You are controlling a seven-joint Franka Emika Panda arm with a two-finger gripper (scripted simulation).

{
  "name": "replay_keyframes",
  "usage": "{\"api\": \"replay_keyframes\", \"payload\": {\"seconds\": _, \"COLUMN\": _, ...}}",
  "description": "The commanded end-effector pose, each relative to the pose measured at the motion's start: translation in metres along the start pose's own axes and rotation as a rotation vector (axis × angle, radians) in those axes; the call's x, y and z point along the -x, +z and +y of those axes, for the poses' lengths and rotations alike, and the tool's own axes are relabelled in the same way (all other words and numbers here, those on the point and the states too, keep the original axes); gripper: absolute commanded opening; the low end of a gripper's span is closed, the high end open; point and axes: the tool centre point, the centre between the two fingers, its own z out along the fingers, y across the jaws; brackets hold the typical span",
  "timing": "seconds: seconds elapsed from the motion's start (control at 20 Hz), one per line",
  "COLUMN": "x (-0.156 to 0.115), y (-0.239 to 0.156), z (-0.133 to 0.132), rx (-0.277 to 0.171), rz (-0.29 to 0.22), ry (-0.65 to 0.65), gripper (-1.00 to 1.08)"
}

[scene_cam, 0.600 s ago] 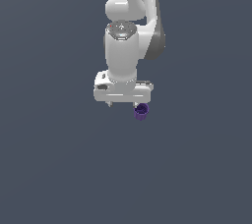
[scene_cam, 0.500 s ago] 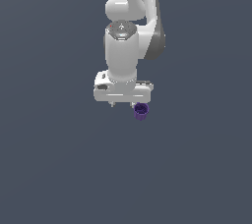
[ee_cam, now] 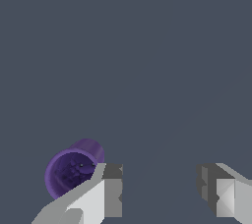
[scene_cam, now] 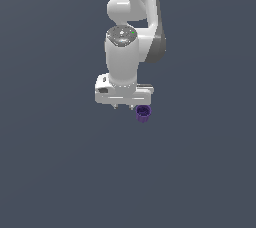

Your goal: Pick up the object and move it to a goal position.

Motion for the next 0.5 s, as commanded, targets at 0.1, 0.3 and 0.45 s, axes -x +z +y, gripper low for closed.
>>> {"api": "replay_keyframes", "payload": {"seconds": 0.1, "x": -0.001, "y": 0.002, "z": -0.002, "rx": -0.002, "rz": -0.016, "ry": 0.006, "gripper": 0.28}}
{"api": "replay_keyframes", "payload": {"seconds": 0.3, "x": -0.003, "y": 0.007, "z": -0.006, "rx": -0.005, "rz": -0.046, "ry": 0.017, "gripper": 0.28}}
{"api": "replay_keyframes", "payload": {"seconds": 0.45, "x": -0.005, "y": 0.012, "z": -0.011, "rx": -0.008, "rz": -0.079, "ry": 0.029, "gripper": 0.28}}
